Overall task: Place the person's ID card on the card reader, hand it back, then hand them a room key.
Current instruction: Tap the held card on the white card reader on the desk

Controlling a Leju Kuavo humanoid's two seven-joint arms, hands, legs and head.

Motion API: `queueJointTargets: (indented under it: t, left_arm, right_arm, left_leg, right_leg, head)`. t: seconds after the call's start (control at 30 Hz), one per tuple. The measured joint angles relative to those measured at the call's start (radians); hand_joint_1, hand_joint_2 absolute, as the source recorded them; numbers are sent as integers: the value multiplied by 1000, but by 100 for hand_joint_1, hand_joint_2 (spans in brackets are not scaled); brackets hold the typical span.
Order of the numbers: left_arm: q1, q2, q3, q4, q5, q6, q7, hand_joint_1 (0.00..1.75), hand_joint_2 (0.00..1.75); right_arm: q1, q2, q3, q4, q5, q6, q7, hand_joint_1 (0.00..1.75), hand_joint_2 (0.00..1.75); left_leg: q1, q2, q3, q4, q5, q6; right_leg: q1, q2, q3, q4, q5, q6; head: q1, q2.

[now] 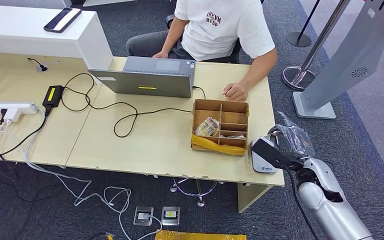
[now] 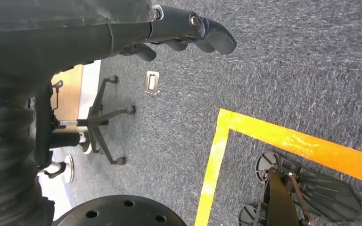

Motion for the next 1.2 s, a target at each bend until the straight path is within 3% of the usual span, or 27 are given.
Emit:
queueJointTargets:
  t: [1.2]
  left_arm:
    - [0, -3, 13, 0, 11, 4, 0, 0, 175]
  right_arm:
    - [-1, 15, -39, 3, 0, 3, 0, 175, 175]
  left_leg:
    - [0, 0, 0, 0, 0, 0]
  right_leg:
    - [0, 0, 0, 0, 0, 0]
  head:
    - [0, 0]
